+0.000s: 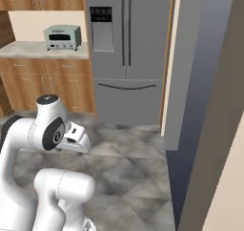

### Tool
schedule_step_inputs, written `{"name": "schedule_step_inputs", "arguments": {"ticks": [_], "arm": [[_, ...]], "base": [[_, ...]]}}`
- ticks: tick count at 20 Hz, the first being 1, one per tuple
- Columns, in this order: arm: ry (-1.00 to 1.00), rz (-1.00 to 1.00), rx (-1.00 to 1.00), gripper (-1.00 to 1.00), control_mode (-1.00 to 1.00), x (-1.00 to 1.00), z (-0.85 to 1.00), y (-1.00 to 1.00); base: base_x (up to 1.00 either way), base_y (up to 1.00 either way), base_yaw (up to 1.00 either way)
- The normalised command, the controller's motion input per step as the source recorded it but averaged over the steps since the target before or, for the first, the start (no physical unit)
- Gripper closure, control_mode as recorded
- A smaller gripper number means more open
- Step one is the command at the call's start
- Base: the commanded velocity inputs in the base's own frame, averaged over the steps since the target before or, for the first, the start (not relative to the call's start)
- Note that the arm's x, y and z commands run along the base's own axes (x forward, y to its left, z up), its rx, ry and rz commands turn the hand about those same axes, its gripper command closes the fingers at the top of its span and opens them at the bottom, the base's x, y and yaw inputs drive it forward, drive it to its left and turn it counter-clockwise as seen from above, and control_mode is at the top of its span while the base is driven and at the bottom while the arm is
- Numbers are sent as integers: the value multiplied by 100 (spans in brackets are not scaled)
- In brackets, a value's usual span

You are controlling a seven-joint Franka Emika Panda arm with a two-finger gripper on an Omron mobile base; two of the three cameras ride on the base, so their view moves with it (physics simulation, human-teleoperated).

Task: Place one of the steaks on the plate and the other in the bowl. Then place the bowl in the fridge.

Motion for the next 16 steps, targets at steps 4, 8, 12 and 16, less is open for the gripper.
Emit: {"name": "schedule_step_inputs", "arguments": {"ticks": [4,8,12,16], "arm": [[0,0,0,-100,100,0,0,0],[0,0,0,-100,100,0,0,0],[0,0,0,-100,100,0,0,0],[0,0,0,-100,100,0,0,0]], "base": [[99,37,0],[100,16,0],[100,1,0],[100,0,0]]}}
